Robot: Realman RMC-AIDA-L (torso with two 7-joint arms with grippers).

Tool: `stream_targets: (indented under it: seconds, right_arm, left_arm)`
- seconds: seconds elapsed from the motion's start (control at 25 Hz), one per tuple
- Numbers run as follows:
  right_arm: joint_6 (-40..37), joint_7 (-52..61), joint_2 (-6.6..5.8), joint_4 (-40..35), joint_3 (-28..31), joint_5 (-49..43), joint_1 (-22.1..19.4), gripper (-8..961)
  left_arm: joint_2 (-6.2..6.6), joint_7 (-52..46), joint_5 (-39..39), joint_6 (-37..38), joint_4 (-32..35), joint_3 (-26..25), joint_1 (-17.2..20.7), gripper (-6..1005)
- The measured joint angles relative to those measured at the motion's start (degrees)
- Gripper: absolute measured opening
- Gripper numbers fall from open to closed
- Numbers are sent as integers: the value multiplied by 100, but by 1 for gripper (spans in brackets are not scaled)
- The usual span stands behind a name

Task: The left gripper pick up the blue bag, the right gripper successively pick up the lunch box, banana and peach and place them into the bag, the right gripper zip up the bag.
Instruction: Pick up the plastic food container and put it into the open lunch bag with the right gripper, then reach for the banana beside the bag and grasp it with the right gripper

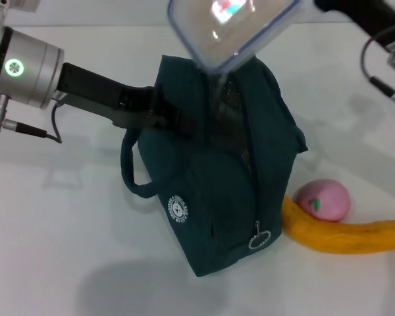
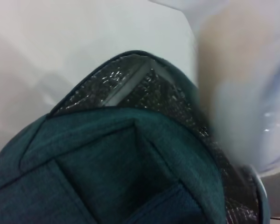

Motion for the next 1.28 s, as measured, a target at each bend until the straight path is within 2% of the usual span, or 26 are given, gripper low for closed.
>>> stream_targets:
  seconds: [0.32,0.52,0.84,1.12,1.28]
  right_arm:
    - [698,-151,1,-96,-785,-2,-143,97]
    - [824,-136,0,-262,-866,1,-316,99]
    - [1043,-98,0,-310,-1376,3,-156,102]
    - [1049,-99,0,-486,-1414,26,-150,104]
    - [921,-89,-28,-745,-1418,7,-180,257]
  left_arm:
    - [18,74,3,-241,-2,-56,116,32]
    - [61,81,4,-397,-2,-70,213,32]
    - [48,142,4,-433,-10,-37,172,32]
    - [39,202,4,-453,-82,-63,234,32]
    - [54,245,4,-494,-147,-70,262,32]
